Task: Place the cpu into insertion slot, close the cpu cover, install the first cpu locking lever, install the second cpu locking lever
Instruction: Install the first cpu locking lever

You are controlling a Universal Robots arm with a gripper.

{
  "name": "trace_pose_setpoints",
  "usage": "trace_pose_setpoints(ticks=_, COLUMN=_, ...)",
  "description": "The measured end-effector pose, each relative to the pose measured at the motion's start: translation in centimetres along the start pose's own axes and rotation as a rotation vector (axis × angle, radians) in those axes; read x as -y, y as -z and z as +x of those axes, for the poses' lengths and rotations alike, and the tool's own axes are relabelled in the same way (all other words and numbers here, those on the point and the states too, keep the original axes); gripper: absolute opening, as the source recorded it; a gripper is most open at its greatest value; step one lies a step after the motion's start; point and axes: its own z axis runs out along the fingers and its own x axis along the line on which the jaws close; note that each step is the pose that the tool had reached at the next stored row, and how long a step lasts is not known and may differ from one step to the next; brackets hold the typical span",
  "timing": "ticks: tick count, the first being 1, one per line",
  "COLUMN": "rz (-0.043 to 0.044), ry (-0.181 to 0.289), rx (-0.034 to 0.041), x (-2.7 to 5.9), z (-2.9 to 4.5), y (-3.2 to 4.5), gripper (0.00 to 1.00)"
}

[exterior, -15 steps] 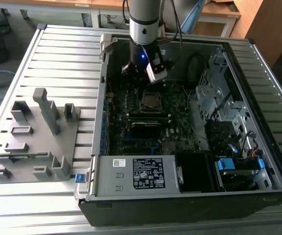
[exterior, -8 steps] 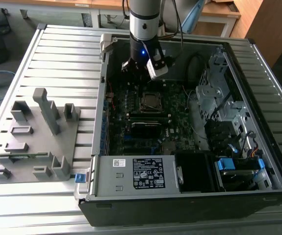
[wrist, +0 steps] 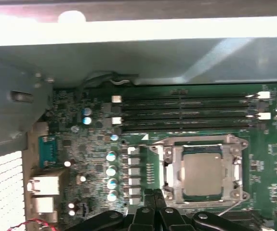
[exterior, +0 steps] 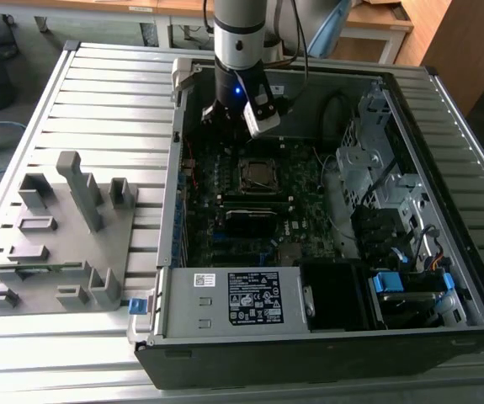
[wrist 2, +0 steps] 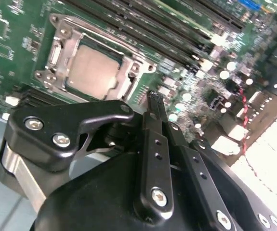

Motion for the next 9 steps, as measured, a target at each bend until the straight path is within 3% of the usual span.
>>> trace_pose_setpoints(ticks=5, rz=-0.0024, ry=0.000, rx=0.0040, x=0.04, z=0.86, y=-0.09, gripper=0.10)
trace_pose_setpoints(ticks=6, rz=-0.0080, ry=0.000, rx=0.0064, x=0.05, z=0.92, y=-0.09, gripper=0.10)
trace_pose_setpoints(ticks=9, rz=-0.0351, ry=-0.001, rx=0.0128, x=0.05, z=0.98, y=-0.09, gripper=0.10)
